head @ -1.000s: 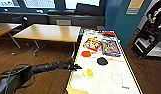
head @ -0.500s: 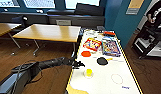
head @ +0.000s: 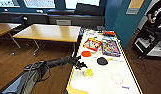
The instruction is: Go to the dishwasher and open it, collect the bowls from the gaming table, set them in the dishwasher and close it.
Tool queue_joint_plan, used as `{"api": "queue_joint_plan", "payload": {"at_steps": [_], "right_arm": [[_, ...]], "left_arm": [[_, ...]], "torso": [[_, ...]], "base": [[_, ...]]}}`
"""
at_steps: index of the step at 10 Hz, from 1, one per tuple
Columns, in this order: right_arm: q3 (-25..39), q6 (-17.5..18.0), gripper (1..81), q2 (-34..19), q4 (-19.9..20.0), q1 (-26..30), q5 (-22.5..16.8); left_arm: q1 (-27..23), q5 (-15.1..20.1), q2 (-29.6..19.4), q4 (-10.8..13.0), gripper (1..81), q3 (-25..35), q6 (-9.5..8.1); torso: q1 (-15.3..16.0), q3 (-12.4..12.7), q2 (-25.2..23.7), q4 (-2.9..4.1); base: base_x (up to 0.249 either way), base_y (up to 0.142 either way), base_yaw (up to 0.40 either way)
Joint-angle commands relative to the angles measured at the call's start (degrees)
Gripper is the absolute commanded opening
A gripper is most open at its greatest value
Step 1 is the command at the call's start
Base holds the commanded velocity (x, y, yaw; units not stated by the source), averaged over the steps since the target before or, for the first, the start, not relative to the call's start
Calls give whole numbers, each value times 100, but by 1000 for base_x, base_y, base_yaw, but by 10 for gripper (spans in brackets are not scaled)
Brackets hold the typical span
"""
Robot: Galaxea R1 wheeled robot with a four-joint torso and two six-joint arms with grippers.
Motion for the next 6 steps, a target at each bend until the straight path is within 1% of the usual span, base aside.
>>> {"api": "queue_joint_plan", "payload": {"at_steps": [1,2,3,5,6], "right_arm": [[81,-28,10,-213,-100,88,-379],[73,-28,10,-213,-100,88,-379],[73,-28,10,-213,-100,88,-379],[82,-37,10,-204,-100,88,-371],[73,-46,10,-204,-100,88,-379]], "left_arm": [[-968,444,259,82,811,-216,-48],[-968,646,417,222,811,-444,-126],[-968,832,550,452,811,-587,-259],[-968,1059,734,1073,811,-622,-802],[-968,1166,805,1296,811,-613,-954]], "torso": [[0,0,0,0],[0,-2,0,0],[0,-2,0,0],[0,-2,2,0],[0,-2,2,0]], "base": [[0,0,0],[0,0,0],[0,0,0],[0,0,0],[0,0,0]]}}
